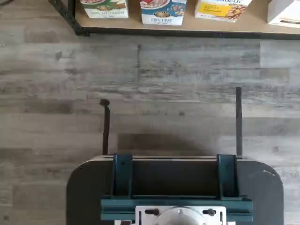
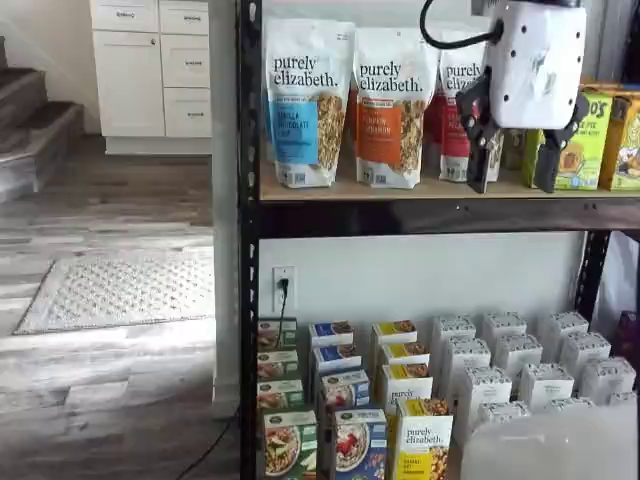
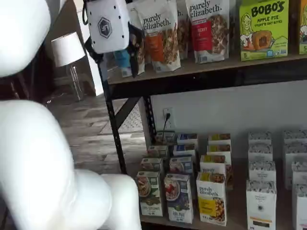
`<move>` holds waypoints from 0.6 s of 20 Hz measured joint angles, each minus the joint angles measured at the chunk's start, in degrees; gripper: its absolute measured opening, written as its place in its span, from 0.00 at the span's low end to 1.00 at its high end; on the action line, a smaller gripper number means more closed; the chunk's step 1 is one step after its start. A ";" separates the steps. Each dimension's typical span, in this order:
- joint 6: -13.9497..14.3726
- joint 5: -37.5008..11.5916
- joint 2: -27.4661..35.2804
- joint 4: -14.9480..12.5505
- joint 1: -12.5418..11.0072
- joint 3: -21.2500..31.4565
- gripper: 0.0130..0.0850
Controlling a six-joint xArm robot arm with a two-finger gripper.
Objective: Pick up the blue and white box that is on the bottom shelf, the second box from the left
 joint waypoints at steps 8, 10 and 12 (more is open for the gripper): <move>-2.46 0.11 0.29 6.69 -5.18 0.31 1.00; -1.86 -0.26 0.46 5.89 -4.17 0.52 1.00; -1.25 -0.76 0.65 4.86 -3.08 0.78 1.00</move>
